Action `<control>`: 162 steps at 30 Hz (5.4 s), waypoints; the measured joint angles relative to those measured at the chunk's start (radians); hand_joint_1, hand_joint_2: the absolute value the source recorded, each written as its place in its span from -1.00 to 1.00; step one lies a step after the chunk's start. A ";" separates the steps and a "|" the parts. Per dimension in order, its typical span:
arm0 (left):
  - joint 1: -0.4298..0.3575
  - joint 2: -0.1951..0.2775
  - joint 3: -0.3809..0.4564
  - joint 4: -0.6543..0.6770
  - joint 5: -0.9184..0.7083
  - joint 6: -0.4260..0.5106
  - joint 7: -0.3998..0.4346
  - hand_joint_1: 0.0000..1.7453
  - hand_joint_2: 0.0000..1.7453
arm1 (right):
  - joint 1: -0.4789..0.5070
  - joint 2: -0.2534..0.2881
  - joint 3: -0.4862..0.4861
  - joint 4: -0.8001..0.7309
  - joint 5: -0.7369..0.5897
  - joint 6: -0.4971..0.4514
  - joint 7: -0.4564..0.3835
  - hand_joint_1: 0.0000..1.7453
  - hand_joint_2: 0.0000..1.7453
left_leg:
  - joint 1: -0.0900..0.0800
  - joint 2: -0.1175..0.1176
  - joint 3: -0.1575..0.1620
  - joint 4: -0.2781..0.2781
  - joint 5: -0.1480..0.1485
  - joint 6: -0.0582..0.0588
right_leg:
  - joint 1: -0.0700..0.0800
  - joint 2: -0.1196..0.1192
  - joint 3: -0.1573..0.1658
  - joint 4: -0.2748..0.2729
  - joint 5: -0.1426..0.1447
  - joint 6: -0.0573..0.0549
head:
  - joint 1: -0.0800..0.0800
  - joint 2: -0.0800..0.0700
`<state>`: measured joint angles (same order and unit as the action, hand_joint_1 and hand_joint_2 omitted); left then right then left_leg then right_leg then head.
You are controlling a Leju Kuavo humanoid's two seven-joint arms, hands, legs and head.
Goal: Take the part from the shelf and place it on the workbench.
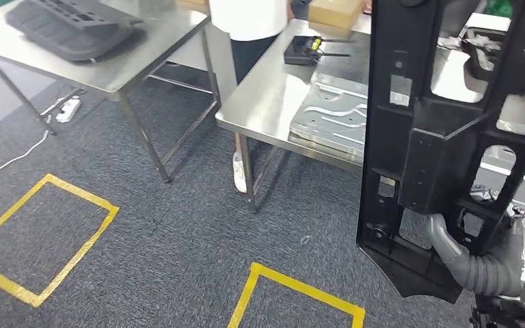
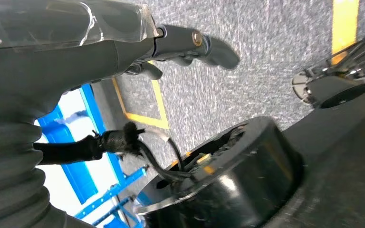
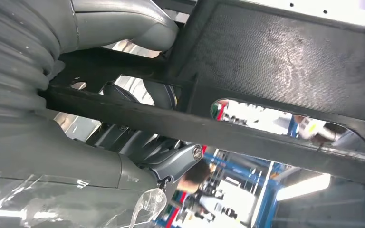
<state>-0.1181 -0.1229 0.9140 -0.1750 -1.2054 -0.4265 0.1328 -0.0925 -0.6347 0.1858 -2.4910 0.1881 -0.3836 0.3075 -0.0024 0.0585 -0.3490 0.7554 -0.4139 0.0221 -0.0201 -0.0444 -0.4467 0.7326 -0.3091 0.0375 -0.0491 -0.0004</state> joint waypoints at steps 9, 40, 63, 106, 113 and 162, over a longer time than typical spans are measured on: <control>-0.001 0.004 0.000 0.000 0.001 -0.029 -0.005 -1.00 1.00 | -0.003 0.001 -0.002 0.000 0.001 0.001 0.000 1.00 1.00 | -0.007 -0.118 -0.110 0.127 0.011 0.019 | 0.000 0.111 0.031 -0.018 -0.003 -0.010 | 0.000 0.000; -0.002 0.001 0.000 -0.001 -0.008 -0.015 -0.017 -1.00 1.00 | -0.008 0.001 -0.002 -0.002 0.078 -0.004 0.031 1.00 1.00 | -0.024 -0.068 -0.143 0.140 0.012 0.031 | 0.019 0.038 0.072 -0.031 -0.025 -0.025 | -0.002 0.000; 0.001 -0.002 0.001 -0.001 -0.015 0.000 -0.013 -1.00 1.00 | -0.003 0.003 0.002 -0.003 0.085 -0.006 0.035 1.00 1.00 | -0.025 -0.064 -0.058 0.126 -0.032 0.018 | 0.019 0.042 0.016 -0.017 0.000 -0.031 | -0.001 0.000; 0.004 -0.001 0.001 -0.002 -0.022 -0.011 -0.028 -1.00 1.00 | 0.004 0.000 0.004 -0.009 0.087 -0.003 0.031 1.00 1.00 | -0.045 -0.070 -0.109 -0.042 0.110 0.080 | 0.038 0.049 0.096 -0.008 -0.073 -0.012 | -0.002 0.000; -0.001 -0.004 0.001 -0.002 -0.029 -0.008 -0.029 -1.00 1.00 | -0.012 -0.004 0.008 -0.011 0.133 0.032 0.053 1.00 1.00 | -0.028 -0.065 -0.072 -0.047 0.116 0.080 | 0.027 0.051 -0.109 0.376 -0.241 0.023 | 0.001 0.000; -0.020 -0.029 -0.061 -0.005 -0.201 -0.001 -0.051 -1.00 1.00 | -1.335 0.379 1.106 1.064 0.840 0.915 -0.073 1.00 1.00 | -0.024 -0.081 -0.175 0.170 0.037 0.018 | 0.009 0.029 -0.004 -0.008 0.002 -0.021 | 0.001 0.000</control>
<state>-0.1378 -0.1518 0.8530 -0.1802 -1.4064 -0.4277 0.0814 -1.4278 -0.2560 1.2915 -1.4275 1.0276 0.5319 0.2348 -0.0264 -0.0228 -0.5243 0.9251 -0.3766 0.0402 -0.0110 -0.0149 -0.4504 0.7247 -0.3075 0.0162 -0.0482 -0.0004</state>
